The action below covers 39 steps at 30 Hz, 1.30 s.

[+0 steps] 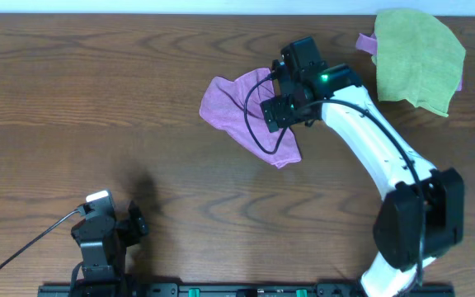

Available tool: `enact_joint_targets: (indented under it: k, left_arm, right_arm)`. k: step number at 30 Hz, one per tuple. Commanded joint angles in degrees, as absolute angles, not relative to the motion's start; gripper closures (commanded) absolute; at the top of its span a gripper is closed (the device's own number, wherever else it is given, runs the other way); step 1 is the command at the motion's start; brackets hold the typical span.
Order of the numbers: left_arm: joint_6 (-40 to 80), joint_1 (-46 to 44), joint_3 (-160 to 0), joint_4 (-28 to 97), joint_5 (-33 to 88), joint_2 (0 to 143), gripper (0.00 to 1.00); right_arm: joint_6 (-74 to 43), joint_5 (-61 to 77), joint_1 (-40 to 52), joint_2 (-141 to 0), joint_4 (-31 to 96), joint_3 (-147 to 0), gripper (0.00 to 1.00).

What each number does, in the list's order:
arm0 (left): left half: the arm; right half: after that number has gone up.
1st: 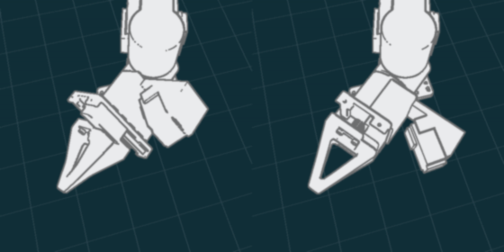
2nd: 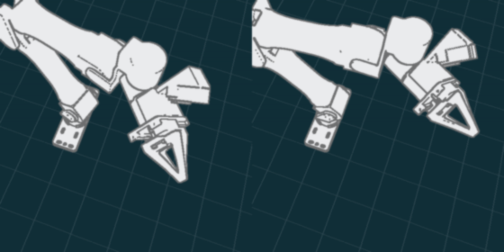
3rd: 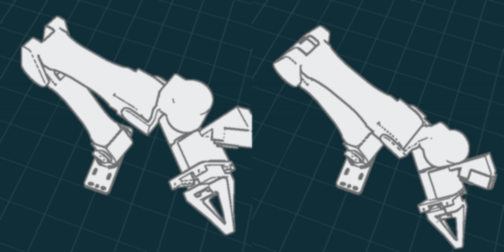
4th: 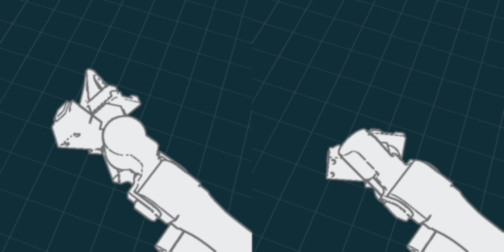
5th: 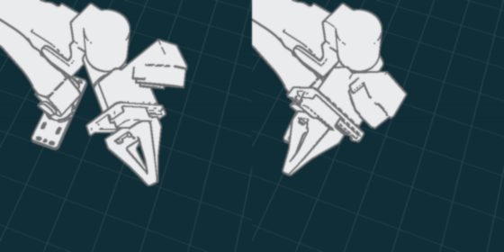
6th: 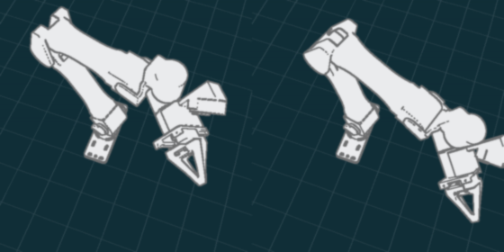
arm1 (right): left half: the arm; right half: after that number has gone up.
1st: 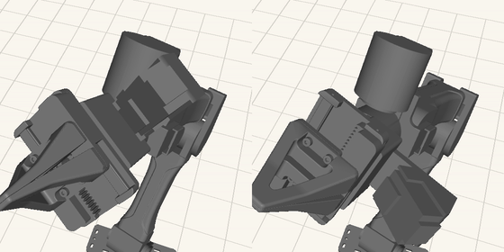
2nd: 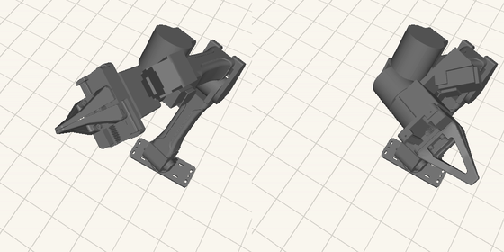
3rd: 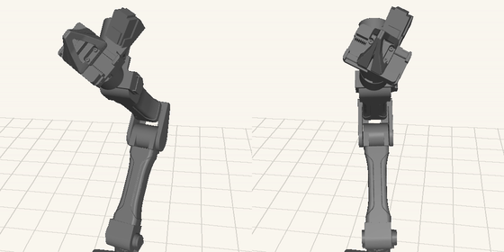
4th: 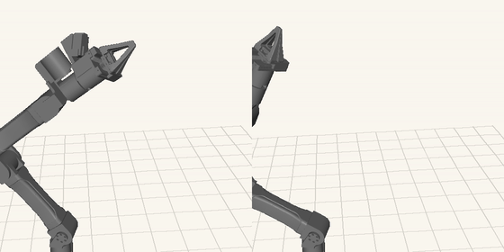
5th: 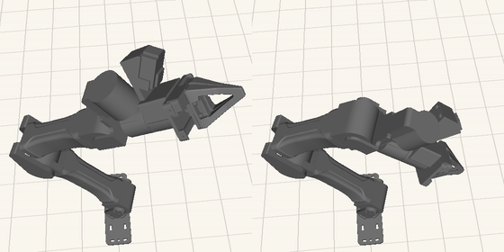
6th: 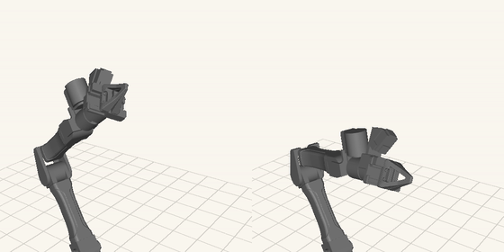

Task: Fold the cloth
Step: 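Carry the purple cloth left and lower it onto the table, then spread the purple cloth flat with the right gripper, then release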

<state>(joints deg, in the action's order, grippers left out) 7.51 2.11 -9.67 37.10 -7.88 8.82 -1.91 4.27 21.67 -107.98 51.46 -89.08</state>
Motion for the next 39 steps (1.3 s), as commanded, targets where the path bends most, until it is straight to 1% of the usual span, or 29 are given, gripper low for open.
enact_joint_targets:
  k: [1, 6, 15, 23, 26, 29, 33, 35, 36, 38, 39]
  left_arm:
    - [7.9, 2.3, -9.2, 37.2, -7.9, 8.5, 0.05]
    - [7.9, 2.3, -9.2, 37.2, -7.9, 8.5, 0.05]
    - [7.9, 2.3, -9.2, 37.2, -7.9, 8.5, 0.05]
    - [7.9, 2.3, -9.2, 37.2, -7.9, 8.5, 0.05]
    - [7.9, 2.3, -9.2, 37.2, -7.9, 8.5, 0.05]
    - [7.9, 2.3, -9.2, 37.2, -7.9, 8.5, 0.05]
    - [7.9, 2.3, -9.2, 37.2, -7.9, 8.5, 0.05]
    - [7.9, 2.3, -9.2, 37.2, -7.9, 8.5, 0.05]
    - [7.9, 2.3, -9.2, 37.2, -7.9, 8.5, 0.05]
    - [7.9, 2.3, -9.2, 37.2, -7.9, 8.5, 0.05]
    - [7.9, 2.3, -9.2, 37.2, -7.9, 8.5, 0.05]
  right_arm:
    - [-0.5, 8.0, 20.2, -112.4, 49.6, -90.7, 0.12]
    - [0.7, 9.7, 19.8, -119.1, 49.5, -98.1, 0.16]
    - [2.2, 9.7, 19.4, -129.8, 52.5, -118.3, 0.18]
    - [2.2, 10.2, 17.6, -136.1, 51.9, -121.9, 0.22]
    - [1.8, 11.6, 16.9, -137.8, 50.8, -122.0, 0.25]
    - [1.3, 12.9, 16.5, -138.3, 50.0, -122.1, 0.36]
    - [1.2, 14.0, 16.6, -138.3, 50.2, -122.3, 0.62]
    - [0.2, 14.5, 17.0, -138.3, 50.2, -122.3, 0.77]
    - [0.2, 14.6, 17.2, -138.3, 50.3, -122.3, 0.81]
    - [0.3, 14.6, 17.9, -138.3, 50.2, -122.3, 0.93]
    - [0.3, 14.6, 18.2, -138.3, 50.0, -122.3, 0.96]
